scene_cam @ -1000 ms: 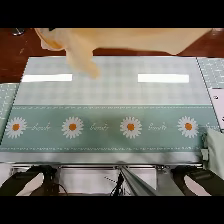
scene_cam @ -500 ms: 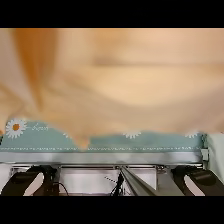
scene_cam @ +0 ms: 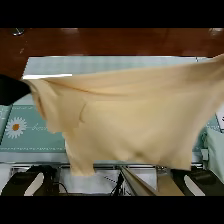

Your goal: Fold the shirts.

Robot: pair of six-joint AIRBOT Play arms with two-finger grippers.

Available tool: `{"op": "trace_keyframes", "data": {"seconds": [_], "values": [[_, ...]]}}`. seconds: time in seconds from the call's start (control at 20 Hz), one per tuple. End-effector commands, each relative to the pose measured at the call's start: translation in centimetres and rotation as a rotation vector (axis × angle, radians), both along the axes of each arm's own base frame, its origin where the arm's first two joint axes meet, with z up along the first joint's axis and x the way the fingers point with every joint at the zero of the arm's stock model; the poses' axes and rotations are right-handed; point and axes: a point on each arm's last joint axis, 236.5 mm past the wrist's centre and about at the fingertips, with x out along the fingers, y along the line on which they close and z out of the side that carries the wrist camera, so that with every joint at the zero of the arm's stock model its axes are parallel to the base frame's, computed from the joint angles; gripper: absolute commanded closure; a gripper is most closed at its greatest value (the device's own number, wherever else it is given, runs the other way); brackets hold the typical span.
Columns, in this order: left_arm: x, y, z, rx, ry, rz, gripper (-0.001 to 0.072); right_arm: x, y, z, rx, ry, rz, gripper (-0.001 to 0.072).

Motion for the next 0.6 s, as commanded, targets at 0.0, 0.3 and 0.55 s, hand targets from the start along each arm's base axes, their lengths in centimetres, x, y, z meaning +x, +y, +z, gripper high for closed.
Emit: {"op": "trace_keyframes", "data": {"seconds": [0.0, 0.3, 0.55], "values": [[5.5, 1.0, -7.8, -0.046, 0.050, 0.129, 0.0685, 6.8, 1.0, -9.7, 0.039, 0.162, -0.038, 0.0693], [15.6, 2.2, -11.2, -0.070, -0.089, 0.256, 0.0685, 19.3, 6.2, -16.2, 0.191, 0.244, 0.025, 0.0691], [17.1, 2.0, -16.6, -0.082, 0.042, 0.275, 0.0643, 26.0, 6.5, -20.3, 0.337, 0.351, -0.068, 0.0690]]}}
